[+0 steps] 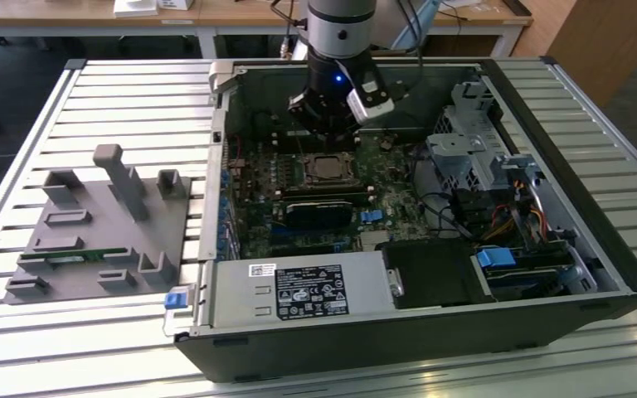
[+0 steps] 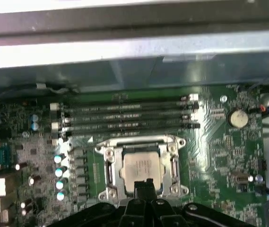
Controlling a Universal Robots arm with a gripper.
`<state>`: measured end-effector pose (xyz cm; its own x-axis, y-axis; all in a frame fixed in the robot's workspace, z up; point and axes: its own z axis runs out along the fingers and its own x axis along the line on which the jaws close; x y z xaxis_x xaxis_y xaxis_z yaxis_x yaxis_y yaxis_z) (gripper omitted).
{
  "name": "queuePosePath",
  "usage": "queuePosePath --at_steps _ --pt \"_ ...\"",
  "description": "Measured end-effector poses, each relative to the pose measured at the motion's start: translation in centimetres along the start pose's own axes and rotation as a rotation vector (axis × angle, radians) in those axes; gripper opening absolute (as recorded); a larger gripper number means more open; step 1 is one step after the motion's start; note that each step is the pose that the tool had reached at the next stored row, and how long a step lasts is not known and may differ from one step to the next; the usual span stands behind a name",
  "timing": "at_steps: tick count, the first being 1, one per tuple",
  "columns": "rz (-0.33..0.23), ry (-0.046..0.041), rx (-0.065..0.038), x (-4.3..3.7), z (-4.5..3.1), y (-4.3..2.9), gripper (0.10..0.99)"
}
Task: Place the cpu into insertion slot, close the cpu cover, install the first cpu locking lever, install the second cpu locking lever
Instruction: 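Install the first cpu locking lever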
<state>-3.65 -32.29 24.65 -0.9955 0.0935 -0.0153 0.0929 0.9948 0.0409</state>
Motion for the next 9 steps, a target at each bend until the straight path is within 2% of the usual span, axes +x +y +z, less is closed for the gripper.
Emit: queuePosePath --at_steps 1,3,4,9 --pt "0.000 0.0016 -0.017 0.00 0.01 0.00 0.106" --pt "-0.002 0.0037 -0.039 0.01 0.03 -0.01 0.106" --pt "-0.004 0.0042 -0.043 0.03 0.05 -0.02 0.106" --pt "-0.008 0.0045 -0.043 0.90 0.06 -0.10 0.106"
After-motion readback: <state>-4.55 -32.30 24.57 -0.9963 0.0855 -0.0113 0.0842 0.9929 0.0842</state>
